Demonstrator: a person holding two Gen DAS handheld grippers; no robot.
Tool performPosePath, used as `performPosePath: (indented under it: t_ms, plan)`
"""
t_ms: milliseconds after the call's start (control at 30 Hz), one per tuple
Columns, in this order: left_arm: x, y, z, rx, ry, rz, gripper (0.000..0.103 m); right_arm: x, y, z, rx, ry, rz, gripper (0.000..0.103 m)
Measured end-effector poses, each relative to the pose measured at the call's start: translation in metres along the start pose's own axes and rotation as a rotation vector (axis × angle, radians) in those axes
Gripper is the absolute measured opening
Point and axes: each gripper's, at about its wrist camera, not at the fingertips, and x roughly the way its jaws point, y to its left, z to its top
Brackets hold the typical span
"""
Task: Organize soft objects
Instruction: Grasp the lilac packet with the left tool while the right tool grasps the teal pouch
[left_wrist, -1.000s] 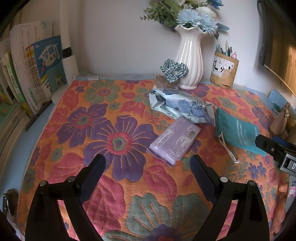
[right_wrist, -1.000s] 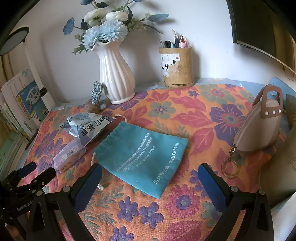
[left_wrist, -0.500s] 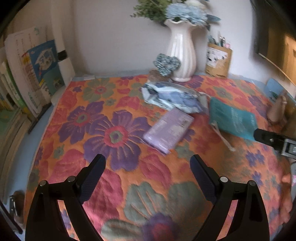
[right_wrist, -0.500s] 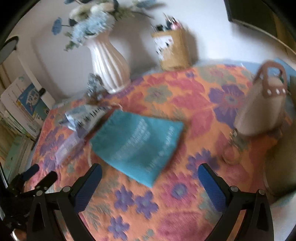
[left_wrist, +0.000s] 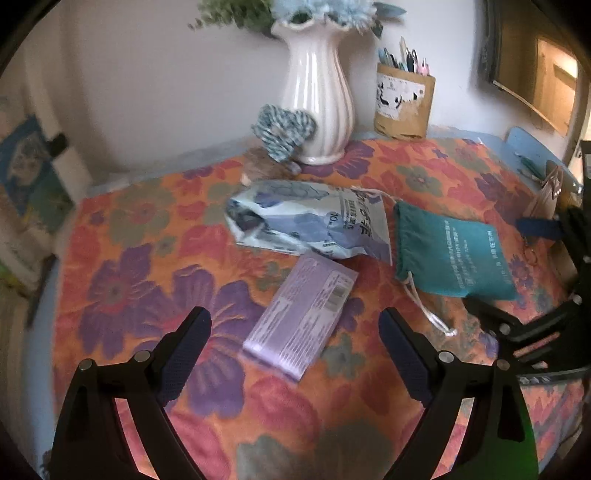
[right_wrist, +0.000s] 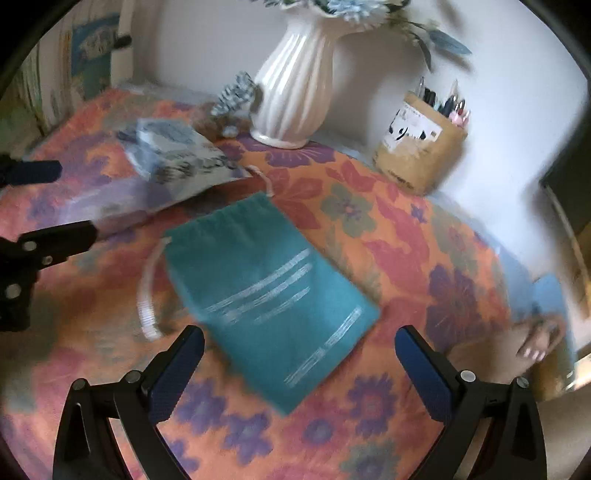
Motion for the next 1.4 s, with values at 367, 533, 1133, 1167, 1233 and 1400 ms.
performPosePath:
  t_ms: [367,533,1133,1167,1233,1400]
  plan:
    - [0.02,-0.011,-0.005,0.034,0.001,-0.075,0.043,0.051,-0.043,0.025,0.2,0.03,0.287,0.103]
    - [0.017,-0.016,-0.007,0.052,-0.016,-0.057,0.036,0.043,-0.035,0.023,0.193,-0.017,0.269,0.095]
    - [-0.035,-0.022,-0.046,0.001,-0.057,-0.173,0.035,-0.035,-0.031,-0.072,0.339,-0.049,0.434,0.035]
    - [-0.038,-0.023,-0.048,-0.001,-0.059,-0.172,0.035,-0.038,-0.033,-0.079,0.365,-0.043,0.458,0.035]
    - [-0.046,-0.027,-0.056,-0.003,-0.067,-0.177,0.035,-0.048,-0.033,-0.089,0.391,-0.043,0.481,0.034]
    - [-0.063,-0.045,-0.07,0.024,-0.076,-0.207,0.035,-0.074,-0.031,-0.108,0.412,-0.047,0.468,0.034]
